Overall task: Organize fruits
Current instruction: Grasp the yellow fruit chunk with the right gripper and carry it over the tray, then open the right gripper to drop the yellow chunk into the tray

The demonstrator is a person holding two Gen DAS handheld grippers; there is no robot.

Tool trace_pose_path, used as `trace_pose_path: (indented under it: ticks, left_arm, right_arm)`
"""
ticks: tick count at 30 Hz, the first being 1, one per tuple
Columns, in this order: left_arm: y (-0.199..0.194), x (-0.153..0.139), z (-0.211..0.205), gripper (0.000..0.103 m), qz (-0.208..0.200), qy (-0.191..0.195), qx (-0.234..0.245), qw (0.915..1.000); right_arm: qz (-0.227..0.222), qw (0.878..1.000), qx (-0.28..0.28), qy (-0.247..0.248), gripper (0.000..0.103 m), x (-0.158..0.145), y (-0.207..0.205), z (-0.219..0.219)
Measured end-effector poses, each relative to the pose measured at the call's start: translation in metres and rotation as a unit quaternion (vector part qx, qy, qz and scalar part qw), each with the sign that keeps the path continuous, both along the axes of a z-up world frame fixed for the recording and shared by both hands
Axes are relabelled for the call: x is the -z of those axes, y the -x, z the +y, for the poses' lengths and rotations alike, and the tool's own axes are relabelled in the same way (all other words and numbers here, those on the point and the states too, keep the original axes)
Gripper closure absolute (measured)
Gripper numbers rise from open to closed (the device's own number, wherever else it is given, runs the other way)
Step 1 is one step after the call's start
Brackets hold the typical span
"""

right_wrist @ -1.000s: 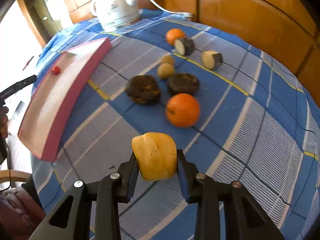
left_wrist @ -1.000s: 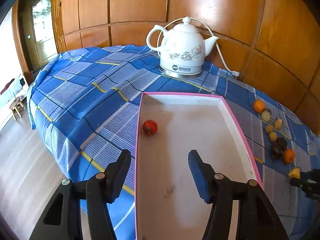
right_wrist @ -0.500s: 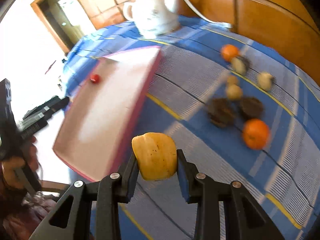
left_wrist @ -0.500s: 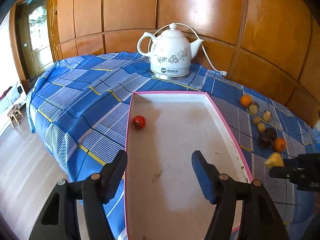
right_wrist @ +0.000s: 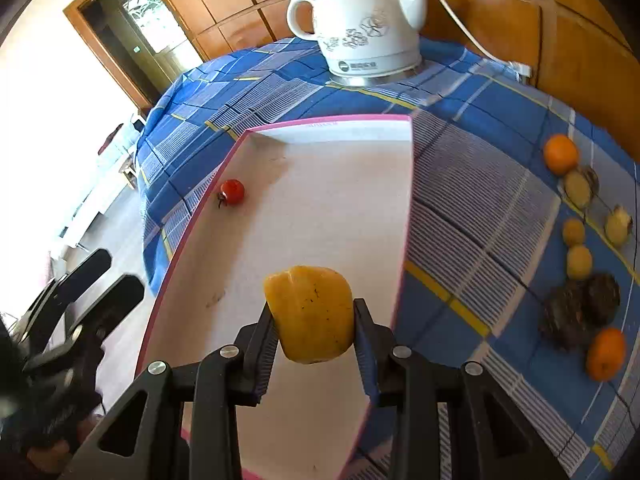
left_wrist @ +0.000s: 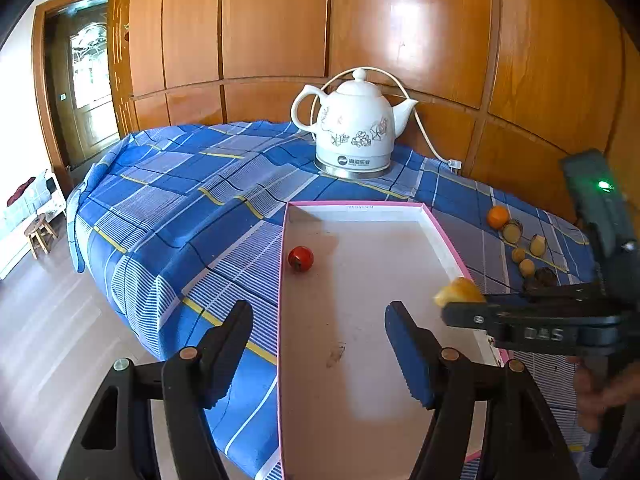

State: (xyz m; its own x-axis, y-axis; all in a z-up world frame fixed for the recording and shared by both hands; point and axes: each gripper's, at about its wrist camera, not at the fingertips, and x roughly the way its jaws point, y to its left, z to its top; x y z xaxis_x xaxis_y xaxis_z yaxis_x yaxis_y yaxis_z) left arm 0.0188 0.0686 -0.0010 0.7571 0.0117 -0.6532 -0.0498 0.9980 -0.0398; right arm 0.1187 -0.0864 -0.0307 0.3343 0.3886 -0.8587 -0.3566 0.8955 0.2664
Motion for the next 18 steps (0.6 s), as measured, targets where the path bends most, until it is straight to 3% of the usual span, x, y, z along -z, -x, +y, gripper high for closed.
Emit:
trace_pose_path:
  ticks: [8, 18]
  left_arm:
    - [0.003, -0.003, -0.001, 0.033, -0.006, -0.005, 0.001, 1.0000]
    - [0.007, -0.005, -0.011, 0.030, -0.011, -0.013, 0.013, 0.9998]
  right_arm:
    - [0.003, 1.000, 0.013, -0.009, 0.063, 0.006, -0.002, 0.007]
    - [-0.037, 0.999, 0.029, 0.007, 0.059, -0.019, 0.016, -0.027]
